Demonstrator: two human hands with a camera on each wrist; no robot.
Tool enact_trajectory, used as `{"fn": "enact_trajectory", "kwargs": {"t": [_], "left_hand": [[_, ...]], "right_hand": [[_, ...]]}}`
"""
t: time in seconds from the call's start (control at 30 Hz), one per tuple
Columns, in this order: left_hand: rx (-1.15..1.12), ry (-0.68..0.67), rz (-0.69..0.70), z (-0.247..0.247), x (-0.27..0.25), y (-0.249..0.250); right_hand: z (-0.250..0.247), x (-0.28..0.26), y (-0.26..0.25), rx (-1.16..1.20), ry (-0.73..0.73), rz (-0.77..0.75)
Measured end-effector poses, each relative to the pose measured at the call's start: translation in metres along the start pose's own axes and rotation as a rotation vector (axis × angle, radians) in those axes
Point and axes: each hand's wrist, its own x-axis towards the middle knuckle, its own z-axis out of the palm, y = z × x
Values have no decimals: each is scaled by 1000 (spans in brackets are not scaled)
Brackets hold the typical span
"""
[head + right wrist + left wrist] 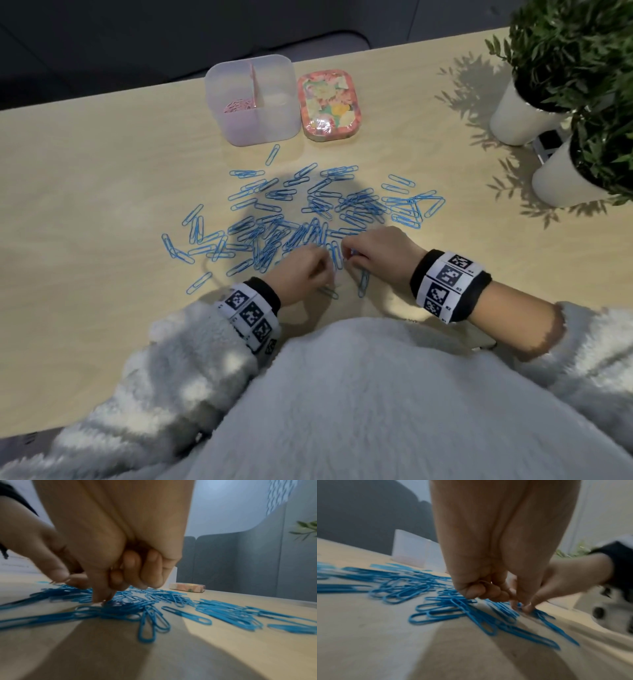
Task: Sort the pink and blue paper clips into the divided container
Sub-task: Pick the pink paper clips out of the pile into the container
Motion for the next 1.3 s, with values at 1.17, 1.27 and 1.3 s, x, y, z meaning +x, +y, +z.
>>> {"fn": "enact_trajectory", "kwargs": {"t": [1.17,1.27,1.3], "left_hand": [[158,-28,-45,5,46,24],[124,-82,-96,2,41,19],[115,-99,-112,0,39,17]], "right_hand": [[15,-22,29,291,138,404],[12,-18,40,396,145,430],[11,-18,46,476,145,446]]}}
